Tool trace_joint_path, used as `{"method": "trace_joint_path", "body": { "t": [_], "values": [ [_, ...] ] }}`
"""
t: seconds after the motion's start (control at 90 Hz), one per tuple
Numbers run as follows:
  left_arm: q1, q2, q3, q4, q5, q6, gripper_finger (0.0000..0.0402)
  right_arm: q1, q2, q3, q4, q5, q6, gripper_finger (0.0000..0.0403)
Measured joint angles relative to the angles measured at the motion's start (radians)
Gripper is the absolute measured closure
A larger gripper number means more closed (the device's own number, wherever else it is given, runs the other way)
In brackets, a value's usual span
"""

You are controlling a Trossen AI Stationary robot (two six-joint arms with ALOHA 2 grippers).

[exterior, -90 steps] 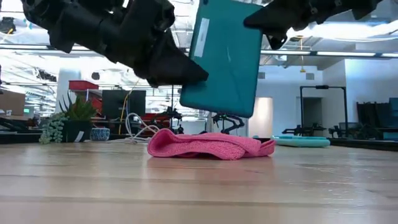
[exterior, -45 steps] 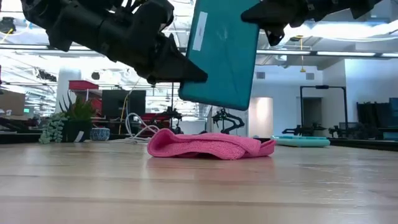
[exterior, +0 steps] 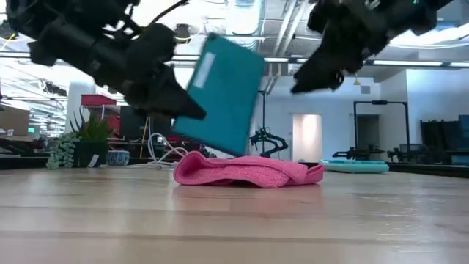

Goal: Apply microfiber cloth
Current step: Wipe the back of the cellphone with the pink microfiber cloth

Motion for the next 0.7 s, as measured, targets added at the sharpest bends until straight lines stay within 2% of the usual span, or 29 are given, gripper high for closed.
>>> {"method": "trace_joint_path", "body": {
  "t": [0.144,0.3,0.389,0.444,0.511,0.7],
  "values": [
    [-0.002,-0.143,-0.115,0.023,0.008,-0.073,0.0397,0.006,0.178,0.017,0.161,-0.004,-0.009,0.0146],
    [-0.001,-0.214,-0.170,0.021,0.005,-0.118,0.0397,-0.022,0.353,0.133,0.196,0.011,-0.033,0.0163],
    [-0.001,-0.228,-0.174,0.000,0.004,-0.123,0.0397,-0.032,0.454,0.203,0.167,-0.044,-0.053,0.0174],
    [-0.001,-0.227,-0.174,-0.005,0.000,-0.119,0.0397,-0.039,0.515,0.241,0.147,-0.121,-0.048,0.0189],
    [-0.001,-0.217,-0.174,-0.021,-0.026,-0.129,0.0397,-0.042,0.576,0.269,0.141,-0.183,-0.018,0.0222],
    [0.000,-0.159,-0.173,-0.024,-0.029,-0.203,0.0397,-0.015,0.614,0.276,0.118,-0.126,0.048,0.0378]
  ]
}}
